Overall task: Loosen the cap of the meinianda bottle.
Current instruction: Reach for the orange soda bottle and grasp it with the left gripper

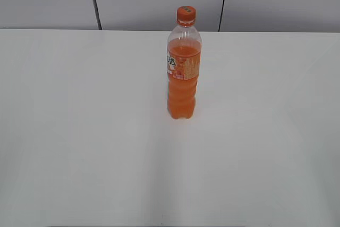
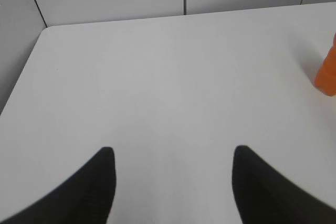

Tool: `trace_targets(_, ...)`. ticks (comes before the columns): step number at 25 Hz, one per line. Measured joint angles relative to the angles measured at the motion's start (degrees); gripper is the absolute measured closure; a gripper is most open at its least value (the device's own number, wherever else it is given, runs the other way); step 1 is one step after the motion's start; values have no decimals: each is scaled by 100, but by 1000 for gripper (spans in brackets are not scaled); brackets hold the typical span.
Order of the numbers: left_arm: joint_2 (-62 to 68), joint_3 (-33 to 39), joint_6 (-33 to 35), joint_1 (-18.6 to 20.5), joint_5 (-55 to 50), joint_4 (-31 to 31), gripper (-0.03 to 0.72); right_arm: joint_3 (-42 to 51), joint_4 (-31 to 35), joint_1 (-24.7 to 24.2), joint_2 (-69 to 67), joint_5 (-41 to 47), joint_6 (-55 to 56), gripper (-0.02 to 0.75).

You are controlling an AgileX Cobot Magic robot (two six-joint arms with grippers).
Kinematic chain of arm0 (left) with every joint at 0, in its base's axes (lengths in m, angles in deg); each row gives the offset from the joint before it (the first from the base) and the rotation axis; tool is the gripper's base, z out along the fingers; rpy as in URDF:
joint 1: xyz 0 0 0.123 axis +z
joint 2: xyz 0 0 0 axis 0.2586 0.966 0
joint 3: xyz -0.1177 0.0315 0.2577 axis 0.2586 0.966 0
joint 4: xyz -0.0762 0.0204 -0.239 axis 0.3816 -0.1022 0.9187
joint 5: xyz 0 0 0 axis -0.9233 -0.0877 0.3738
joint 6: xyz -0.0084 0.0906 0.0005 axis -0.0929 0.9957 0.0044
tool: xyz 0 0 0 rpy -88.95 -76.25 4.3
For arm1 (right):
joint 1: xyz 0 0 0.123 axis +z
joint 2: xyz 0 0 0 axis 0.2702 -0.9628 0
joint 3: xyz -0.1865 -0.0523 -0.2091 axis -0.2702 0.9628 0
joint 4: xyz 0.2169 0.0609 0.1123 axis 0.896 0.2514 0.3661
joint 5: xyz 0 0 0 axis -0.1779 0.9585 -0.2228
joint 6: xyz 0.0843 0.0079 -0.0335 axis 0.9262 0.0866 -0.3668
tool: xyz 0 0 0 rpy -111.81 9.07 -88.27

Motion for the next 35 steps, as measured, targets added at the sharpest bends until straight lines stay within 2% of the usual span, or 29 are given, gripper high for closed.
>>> trace_targets(17,0,-80,0,0,95,0,252,0,7,0,0,0,0,151)
trace_targets(24,158,-152,0,0,1227,-54,249,0,7,0,0,-4,0,151)
trace_targets(35,1066,-147,0,0,3725,-495,257,0,7,0,0,-6,0,151)
